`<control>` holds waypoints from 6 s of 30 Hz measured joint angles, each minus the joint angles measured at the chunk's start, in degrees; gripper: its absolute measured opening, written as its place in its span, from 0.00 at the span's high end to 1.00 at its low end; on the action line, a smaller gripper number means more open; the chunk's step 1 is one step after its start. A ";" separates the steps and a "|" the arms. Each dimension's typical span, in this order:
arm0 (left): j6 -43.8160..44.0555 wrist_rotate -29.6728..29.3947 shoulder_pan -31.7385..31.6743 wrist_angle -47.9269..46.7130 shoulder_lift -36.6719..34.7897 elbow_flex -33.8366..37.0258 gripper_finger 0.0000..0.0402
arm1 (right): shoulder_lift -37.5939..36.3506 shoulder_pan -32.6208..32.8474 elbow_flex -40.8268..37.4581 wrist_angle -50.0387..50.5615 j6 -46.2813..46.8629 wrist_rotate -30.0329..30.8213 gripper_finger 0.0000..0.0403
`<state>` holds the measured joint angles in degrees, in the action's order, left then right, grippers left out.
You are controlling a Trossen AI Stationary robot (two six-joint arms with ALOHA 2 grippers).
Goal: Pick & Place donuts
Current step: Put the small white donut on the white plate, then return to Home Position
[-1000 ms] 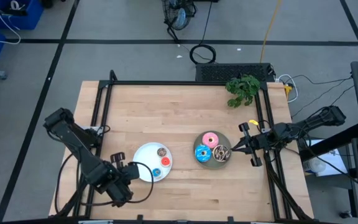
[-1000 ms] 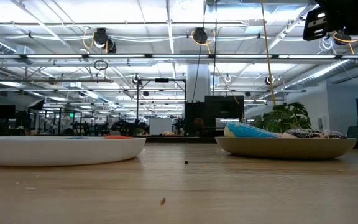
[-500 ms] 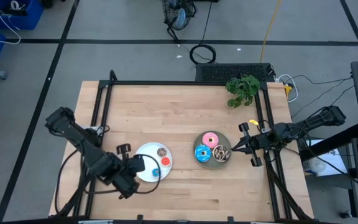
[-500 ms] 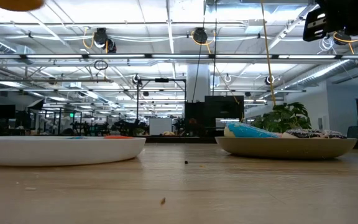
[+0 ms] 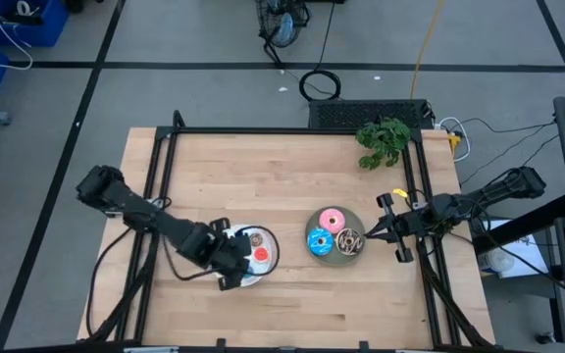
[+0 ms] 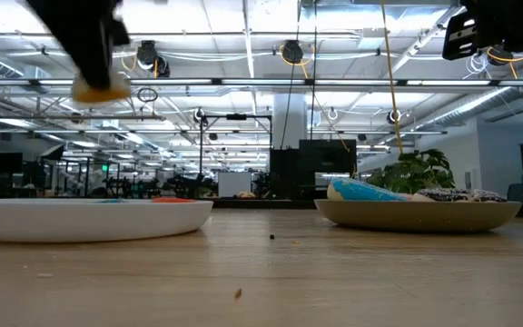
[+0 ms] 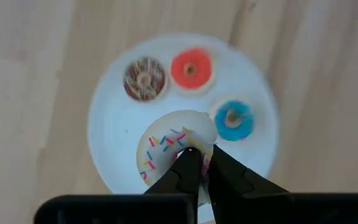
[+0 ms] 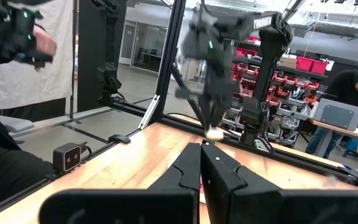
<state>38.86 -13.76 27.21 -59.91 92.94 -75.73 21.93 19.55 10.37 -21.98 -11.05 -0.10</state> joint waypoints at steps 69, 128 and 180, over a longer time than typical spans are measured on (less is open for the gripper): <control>-35.82 -2.93 -11.48 22.27 -44.37 19.70 0.99 | 0.02 -0.02 -0.02 -1.47 -3.05 3.30 1.00; -50.57 16.85 -29.56 68.03 -79.21 75.15 1.00 | -14.91 -10.99 -9.49 1.08 3.93 7.37 1.00; -50.46 10.69 -26.50 64.19 -79.21 75.10 0.95 | -14.91 -10.84 -9.51 1.71 5.86 4.79 1.00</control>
<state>-11.60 -3.07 0.71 4.27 13.74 -0.62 7.03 8.71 0.86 -20.27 -5.19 4.69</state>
